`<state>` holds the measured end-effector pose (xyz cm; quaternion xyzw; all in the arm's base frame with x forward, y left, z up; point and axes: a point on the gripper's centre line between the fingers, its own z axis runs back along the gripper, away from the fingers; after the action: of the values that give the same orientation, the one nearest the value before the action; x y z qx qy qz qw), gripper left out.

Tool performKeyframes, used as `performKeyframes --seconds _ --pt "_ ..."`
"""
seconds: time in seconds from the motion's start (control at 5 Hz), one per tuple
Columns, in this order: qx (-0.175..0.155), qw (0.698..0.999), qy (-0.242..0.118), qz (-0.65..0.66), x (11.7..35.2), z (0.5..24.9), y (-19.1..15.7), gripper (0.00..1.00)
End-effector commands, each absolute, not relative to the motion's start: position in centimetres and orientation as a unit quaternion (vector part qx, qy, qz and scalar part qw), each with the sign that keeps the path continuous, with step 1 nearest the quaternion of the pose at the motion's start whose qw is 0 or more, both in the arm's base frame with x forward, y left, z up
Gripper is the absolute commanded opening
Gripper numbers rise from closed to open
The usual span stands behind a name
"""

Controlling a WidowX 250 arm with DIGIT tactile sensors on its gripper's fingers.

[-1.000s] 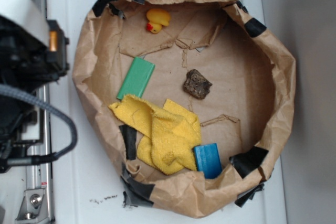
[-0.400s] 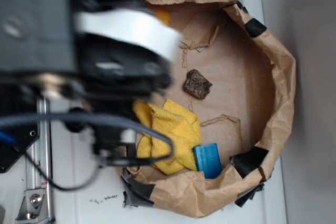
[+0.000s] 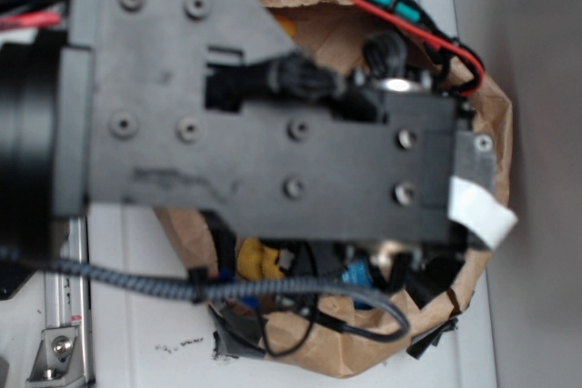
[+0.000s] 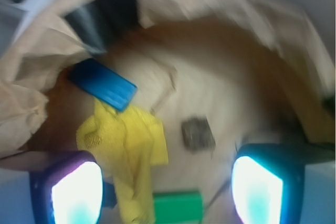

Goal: Grab the blue block.

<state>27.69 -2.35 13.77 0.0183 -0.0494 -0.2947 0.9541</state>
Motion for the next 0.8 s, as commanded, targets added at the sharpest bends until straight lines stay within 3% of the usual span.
performKeyframes --seconds 0.0,0.2,0.4,0.6 --pt "-0.002 0.881 -0.102 -0.462 28.1 12.8 -1.8 1.00" --pt "-0.020 0.872 -0.091 -0.480 28.6 10.7 -3.1 1.00" --pt "-0.007 0.855 -0.086 -0.511 28.1 9.1 -5.4 1.00" --pt "-0.025 0.835 -0.098 -0.541 27.7 7.9 -7.4 1.00"
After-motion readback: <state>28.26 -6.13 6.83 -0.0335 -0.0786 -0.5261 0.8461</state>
